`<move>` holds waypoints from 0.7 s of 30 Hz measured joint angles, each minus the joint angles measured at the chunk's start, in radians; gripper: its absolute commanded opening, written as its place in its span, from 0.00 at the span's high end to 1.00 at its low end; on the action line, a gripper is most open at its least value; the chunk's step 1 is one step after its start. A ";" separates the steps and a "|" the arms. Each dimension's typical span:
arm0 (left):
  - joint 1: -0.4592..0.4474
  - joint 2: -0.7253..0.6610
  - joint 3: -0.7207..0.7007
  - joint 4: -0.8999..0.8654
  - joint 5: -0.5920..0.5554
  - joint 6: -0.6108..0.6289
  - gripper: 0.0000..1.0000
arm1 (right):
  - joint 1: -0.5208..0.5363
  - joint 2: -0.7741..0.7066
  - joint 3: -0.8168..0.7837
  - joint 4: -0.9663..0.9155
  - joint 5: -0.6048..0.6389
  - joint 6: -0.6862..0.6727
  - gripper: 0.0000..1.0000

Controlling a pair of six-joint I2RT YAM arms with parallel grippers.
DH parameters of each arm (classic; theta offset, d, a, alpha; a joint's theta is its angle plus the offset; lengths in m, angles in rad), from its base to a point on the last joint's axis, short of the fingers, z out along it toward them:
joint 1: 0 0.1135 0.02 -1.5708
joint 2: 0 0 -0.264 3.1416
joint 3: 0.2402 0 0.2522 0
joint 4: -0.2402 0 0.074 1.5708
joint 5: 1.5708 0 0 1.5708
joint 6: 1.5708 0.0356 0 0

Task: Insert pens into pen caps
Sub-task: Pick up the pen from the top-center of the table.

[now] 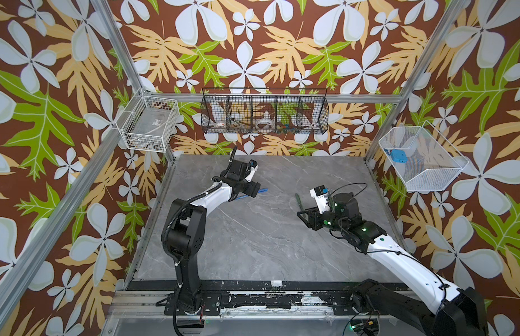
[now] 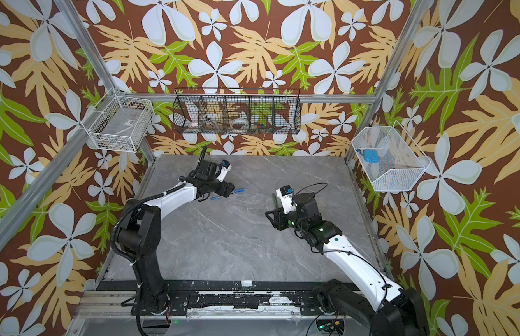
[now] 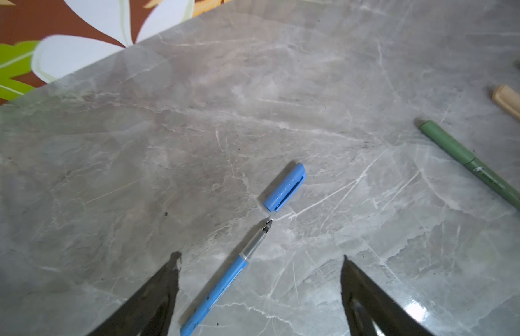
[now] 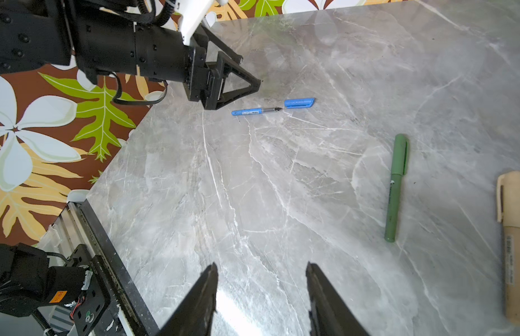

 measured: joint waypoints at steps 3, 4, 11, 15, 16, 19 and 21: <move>0.021 0.034 0.028 -0.052 0.028 0.025 0.14 | 0.000 -0.031 -0.035 0.005 0.001 0.021 0.48; 0.029 0.042 0.034 -0.068 0.029 0.027 0.14 | 0.000 -0.037 -0.042 0.007 0.001 0.023 0.48; 0.052 0.079 0.049 -0.139 0.056 0.055 0.19 | 0.000 -0.022 -0.056 0.043 0.002 0.045 0.47; 0.051 0.106 0.056 -0.163 0.056 0.067 0.19 | 0.000 0.003 -0.056 0.054 0.001 0.054 0.47; 0.051 0.109 0.053 -0.165 0.052 0.074 0.19 | 0.000 0.006 -0.058 0.060 0.000 0.063 0.47; 0.053 0.110 0.042 -0.165 0.025 0.077 0.18 | 0.000 0.006 -0.063 0.071 0.000 0.064 0.47; 0.055 0.113 0.042 -0.163 0.019 0.078 0.18 | 0.000 0.006 -0.065 0.078 0.000 0.068 0.46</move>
